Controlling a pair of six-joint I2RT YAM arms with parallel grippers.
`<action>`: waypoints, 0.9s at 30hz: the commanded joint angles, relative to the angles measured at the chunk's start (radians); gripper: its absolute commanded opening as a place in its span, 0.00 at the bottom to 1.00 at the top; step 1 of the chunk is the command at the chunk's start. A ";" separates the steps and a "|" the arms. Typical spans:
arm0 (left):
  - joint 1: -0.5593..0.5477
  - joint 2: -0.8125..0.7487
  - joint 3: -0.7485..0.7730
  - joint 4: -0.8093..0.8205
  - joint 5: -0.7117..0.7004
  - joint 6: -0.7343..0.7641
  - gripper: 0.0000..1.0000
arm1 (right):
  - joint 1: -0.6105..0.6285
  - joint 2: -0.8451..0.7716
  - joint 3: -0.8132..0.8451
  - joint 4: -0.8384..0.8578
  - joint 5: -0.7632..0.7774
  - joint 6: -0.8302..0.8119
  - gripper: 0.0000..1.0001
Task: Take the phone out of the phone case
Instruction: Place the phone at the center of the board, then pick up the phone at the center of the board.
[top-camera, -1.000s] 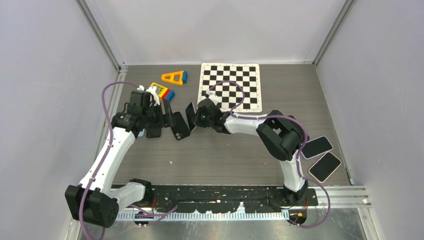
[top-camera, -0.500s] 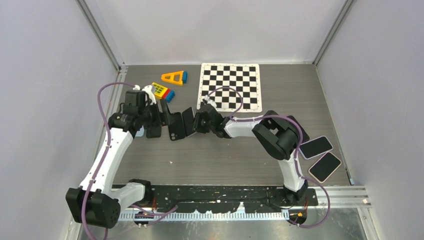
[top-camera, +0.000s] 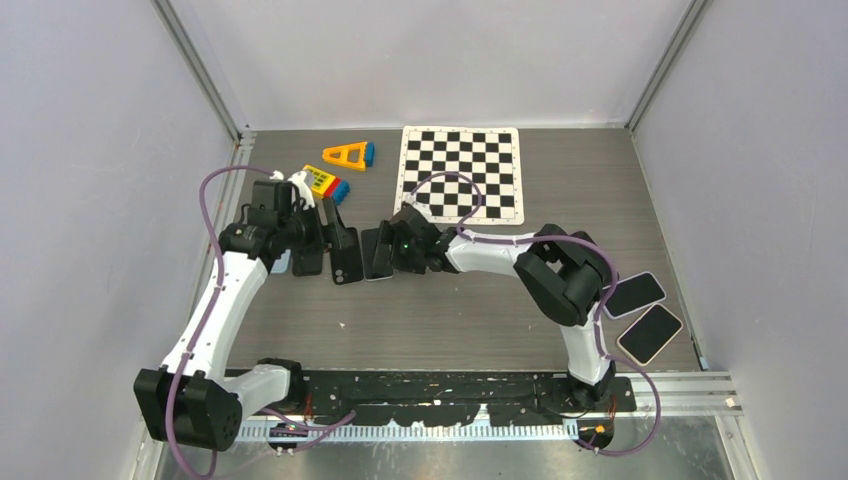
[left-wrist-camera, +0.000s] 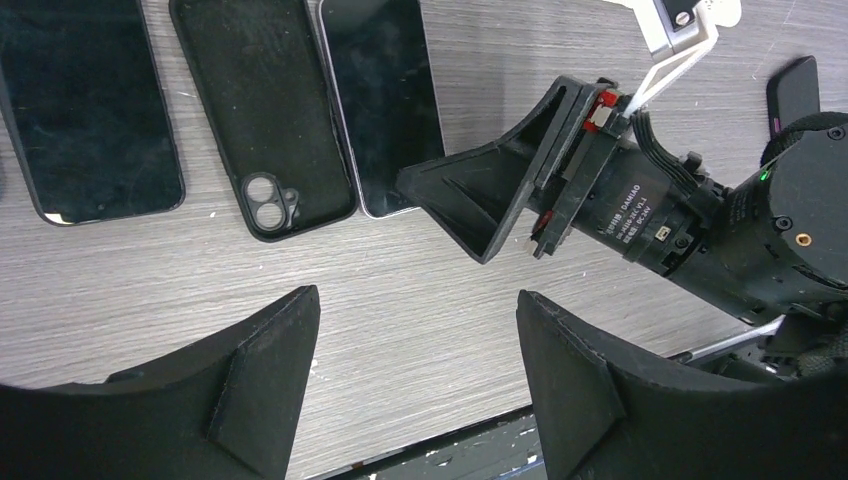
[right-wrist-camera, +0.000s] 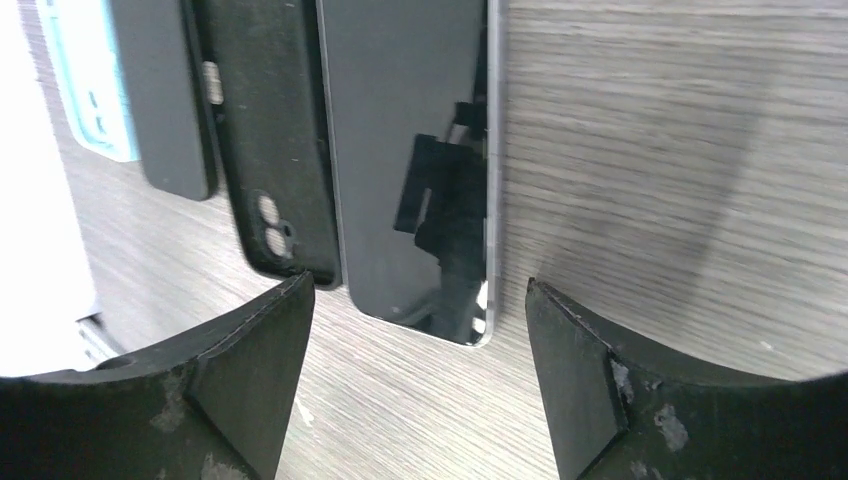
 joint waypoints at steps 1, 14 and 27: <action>0.006 -0.010 0.000 0.035 0.017 -0.002 0.75 | 0.001 -0.048 0.051 -0.313 0.123 -0.054 0.84; 0.006 -0.045 -0.008 0.057 0.099 -0.014 0.81 | -0.194 -0.393 0.026 -0.562 0.250 -0.261 0.83; 0.006 -0.075 -0.034 0.097 0.165 -0.003 1.00 | -0.916 -0.439 -0.105 -0.548 0.173 -0.306 0.91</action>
